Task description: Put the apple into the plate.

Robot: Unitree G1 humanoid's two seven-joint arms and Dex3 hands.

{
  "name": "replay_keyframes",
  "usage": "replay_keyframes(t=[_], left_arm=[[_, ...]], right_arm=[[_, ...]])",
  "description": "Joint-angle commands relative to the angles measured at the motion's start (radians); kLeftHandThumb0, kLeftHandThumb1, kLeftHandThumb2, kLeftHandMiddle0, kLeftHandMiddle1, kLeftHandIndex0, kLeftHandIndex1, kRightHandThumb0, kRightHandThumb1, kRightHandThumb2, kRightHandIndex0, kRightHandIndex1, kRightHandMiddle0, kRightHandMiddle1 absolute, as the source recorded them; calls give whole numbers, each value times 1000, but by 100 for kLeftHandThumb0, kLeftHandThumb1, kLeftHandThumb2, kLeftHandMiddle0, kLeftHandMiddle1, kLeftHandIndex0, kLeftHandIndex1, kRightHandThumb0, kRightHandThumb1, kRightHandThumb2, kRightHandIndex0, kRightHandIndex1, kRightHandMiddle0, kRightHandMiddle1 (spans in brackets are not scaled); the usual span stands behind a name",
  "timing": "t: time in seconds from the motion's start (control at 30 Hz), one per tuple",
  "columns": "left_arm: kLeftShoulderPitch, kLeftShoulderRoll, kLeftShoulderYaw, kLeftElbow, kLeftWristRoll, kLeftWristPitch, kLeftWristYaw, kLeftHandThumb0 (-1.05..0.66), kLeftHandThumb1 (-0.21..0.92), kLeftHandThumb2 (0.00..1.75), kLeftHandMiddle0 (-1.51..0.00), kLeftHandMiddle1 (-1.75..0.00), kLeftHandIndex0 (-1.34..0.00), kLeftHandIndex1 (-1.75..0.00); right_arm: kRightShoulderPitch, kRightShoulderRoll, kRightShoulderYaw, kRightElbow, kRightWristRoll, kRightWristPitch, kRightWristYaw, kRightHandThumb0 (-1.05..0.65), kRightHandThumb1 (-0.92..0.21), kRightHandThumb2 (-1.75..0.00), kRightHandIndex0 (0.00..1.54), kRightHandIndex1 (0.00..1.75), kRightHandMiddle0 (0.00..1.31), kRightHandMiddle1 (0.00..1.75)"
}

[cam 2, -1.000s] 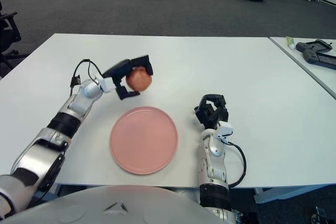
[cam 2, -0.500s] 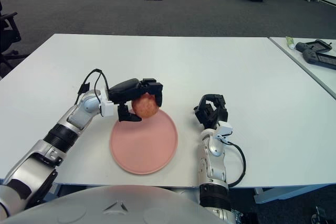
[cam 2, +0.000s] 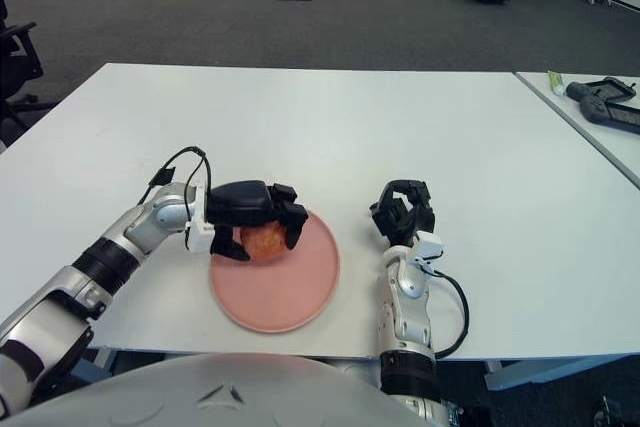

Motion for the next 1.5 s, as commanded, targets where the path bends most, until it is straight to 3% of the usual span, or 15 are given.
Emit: replay_keyframes(t=[0.0, 0.37, 0.57, 0.83, 1.1, 1.2, 1.23, 1.27, 1.33, 1.47], left_arm=[[-35, 16, -9, 1, -8, -6, -23, 0, 2, 161, -89, -160, -61, -175], [-7, 23, -15, -40, -53, 76, -77, 0, 9, 154, -83, -161, -56, -175], [-7, 47, -34, -85, -119, 179, -191, 0, 14, 148, -75, -172, -57, -163], [-24, 36, -42, -62, -188, 235, -287, -1, 33, 127, -61, -175, -42, -163], [-45, 8, -36, -28, -277, 225, -368, -1, 72, 83, -36, -175, -11, -170], [-41, 5, -29, -34, -294, 238, -382, -1, 85, 66, -19, -175, -10, -173], [-39, 4, -26, -36, -301, 246, -385, -13, 88, 61, -22, -166, -13, -174], [-37, 3, -23, -37, -305, 252, -387, -33, 89, 69, -23, -157, -8, -155], [-32, 1, -17, -23, -309, 250, -384, -53, 91, 78, -22, -141, -4, -135], [-30, -9, -12, -11, -315, 244, -380, -75, 92, 92, -18, -114, -1, -109]], right_arm=[[-16, 18, -8, 13, 7, 7, 4, -38, -68, -86, 57, 175, 34, 175], [-21, 19, -13, 18, 12, 6, 11, -38, -68, -86, 56, 175, 34, 175], [-21, 17, -13, 18, 1, 12, 6, -38, -68, -86, 56, 175, 34, 175], [-22, 21, -16, 16, 9, 16, 8, -38, -68, -86, 56, 175, 34, 175], [-24, 20, -18, 22, 4, 8, 4, -38, -68, -86, 56, 175, 34, 175], [-24, 19, -18, 23, 1, 7, 4, -38, -68, -86, 57, 175, 34, 175], [-24, 18, -18, 24, 0, 6, 3, -38, -68, -86, 57, 175, 34, 175], [-24, 17, -18, 25, -1, 6, 3, -38, -68, -86, 57, 175, 34, 175], [-25, 17, -18, 27, -3, 5, 3, -38, -68, -86, 56, 175, 34, 175], [-25, 16, -18, 28, -8, 7, -1, -38, -68, -86, 56, 175, 34, 175]])
